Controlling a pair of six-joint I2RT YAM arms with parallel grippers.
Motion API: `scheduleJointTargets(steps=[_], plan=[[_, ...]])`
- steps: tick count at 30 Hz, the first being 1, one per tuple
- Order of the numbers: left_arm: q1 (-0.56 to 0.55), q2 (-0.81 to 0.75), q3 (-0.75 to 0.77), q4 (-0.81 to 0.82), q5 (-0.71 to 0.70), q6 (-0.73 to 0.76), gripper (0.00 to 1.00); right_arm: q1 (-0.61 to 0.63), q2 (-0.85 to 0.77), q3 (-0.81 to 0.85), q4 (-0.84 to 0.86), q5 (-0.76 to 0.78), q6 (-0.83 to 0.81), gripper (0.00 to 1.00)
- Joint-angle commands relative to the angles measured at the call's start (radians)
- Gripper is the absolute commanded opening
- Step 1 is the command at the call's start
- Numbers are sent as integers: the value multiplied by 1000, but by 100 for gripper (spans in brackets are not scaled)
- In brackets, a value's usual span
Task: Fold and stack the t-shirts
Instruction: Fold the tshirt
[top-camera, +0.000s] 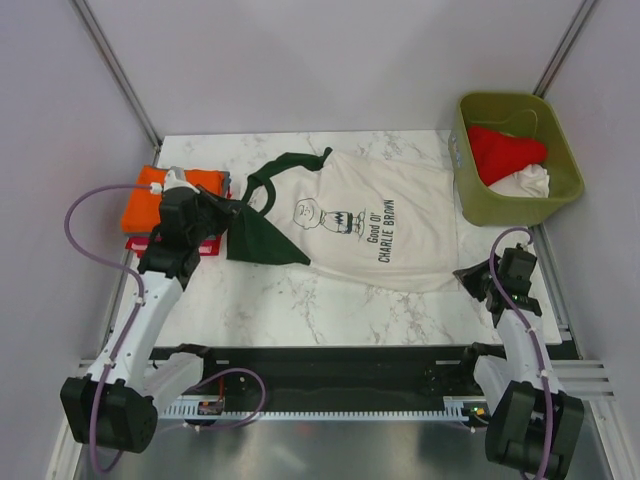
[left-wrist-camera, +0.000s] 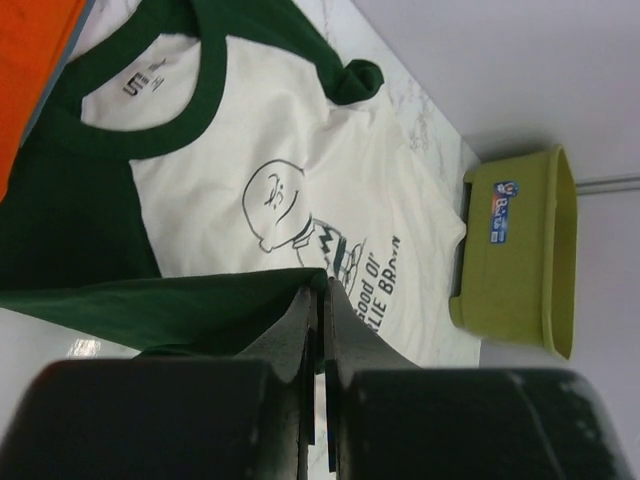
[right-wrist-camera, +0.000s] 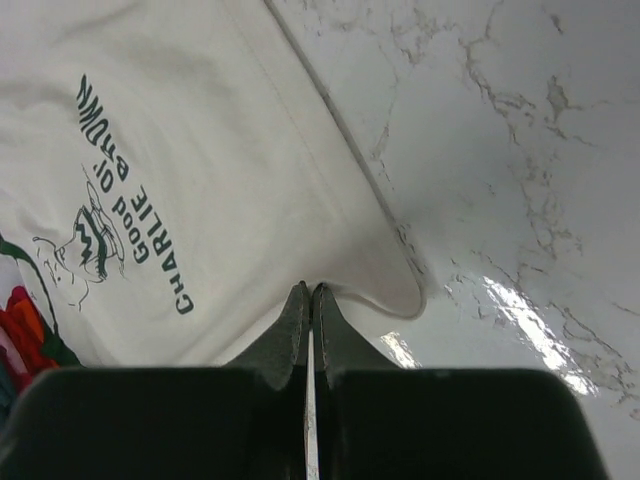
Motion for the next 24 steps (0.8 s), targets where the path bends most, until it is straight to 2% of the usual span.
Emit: scheduleJointTargets(steps=[1,16,24], plan=[[-2,35,105,90,-41,-15,2,-3,56,77,107,34,2,0],[-4,301,314,149,-42,-35,2,-3,300,215,245,46,61,0],[-6,427,404,155,-71,-30,2,42,449,278,327,63,114,0]])
